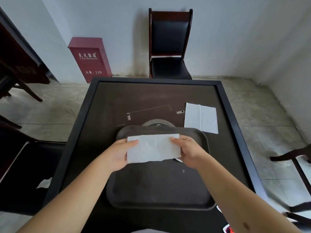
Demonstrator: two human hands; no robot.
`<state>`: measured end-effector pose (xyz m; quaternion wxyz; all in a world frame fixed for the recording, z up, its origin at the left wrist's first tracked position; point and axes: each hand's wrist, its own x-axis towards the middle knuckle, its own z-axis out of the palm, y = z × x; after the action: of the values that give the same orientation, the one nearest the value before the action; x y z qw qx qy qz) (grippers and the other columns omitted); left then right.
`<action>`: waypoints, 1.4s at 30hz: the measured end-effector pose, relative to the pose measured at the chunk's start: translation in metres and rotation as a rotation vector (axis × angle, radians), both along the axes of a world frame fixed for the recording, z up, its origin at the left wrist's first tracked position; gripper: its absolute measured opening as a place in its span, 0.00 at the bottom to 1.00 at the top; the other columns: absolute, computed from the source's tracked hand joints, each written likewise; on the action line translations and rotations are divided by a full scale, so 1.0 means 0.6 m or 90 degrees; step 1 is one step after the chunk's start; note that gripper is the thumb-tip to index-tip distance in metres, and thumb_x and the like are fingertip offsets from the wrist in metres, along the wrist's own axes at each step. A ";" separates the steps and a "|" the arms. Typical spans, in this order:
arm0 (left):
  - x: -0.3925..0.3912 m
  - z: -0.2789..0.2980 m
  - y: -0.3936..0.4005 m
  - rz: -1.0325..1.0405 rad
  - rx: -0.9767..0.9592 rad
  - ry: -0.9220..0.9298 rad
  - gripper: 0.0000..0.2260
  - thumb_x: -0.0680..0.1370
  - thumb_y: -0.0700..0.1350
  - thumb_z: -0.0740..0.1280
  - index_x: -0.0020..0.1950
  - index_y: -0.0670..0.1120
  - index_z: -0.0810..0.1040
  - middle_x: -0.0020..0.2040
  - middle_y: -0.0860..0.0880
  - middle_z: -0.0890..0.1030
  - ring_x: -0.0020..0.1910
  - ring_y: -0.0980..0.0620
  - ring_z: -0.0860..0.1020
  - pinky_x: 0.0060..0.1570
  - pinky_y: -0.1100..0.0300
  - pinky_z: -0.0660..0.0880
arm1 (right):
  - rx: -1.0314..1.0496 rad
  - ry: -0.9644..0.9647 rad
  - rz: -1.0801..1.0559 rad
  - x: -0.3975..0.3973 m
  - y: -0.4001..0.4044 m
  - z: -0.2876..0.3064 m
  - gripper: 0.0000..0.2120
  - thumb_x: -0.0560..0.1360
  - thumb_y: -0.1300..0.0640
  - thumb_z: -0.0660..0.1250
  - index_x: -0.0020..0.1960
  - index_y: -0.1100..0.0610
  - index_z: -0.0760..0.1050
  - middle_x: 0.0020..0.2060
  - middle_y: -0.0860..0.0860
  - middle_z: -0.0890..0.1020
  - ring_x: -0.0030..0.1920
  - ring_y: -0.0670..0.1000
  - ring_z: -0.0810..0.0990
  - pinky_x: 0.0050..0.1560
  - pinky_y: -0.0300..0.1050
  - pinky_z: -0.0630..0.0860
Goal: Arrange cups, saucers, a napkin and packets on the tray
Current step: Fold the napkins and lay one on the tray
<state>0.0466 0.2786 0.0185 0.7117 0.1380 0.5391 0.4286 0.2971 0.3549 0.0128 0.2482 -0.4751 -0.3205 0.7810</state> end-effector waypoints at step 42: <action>0.003 -0.196 -0.161 -0.083 -0.130 0.402 0.26 0.77 0.40 0.70 0.74 0.51 0.67 0.55 0.50 0.80 0.54 0.50 0.79 0.51 0.55 0.77 | -0.037 -0.377 0.005 -0.030 -0.184 -0.216 0.03 0.76 0.57 0.69 0.49 0.53 0.79 0.47 0.53 0.84 0.50 0.57 0.83 0.51 0.61 0.81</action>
<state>0.0484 0.1819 -0.0992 0.5458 0.2261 0.7630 0.2623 0.2789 0.2444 -0.1171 0.1271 -0.6877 -0.3582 0.6186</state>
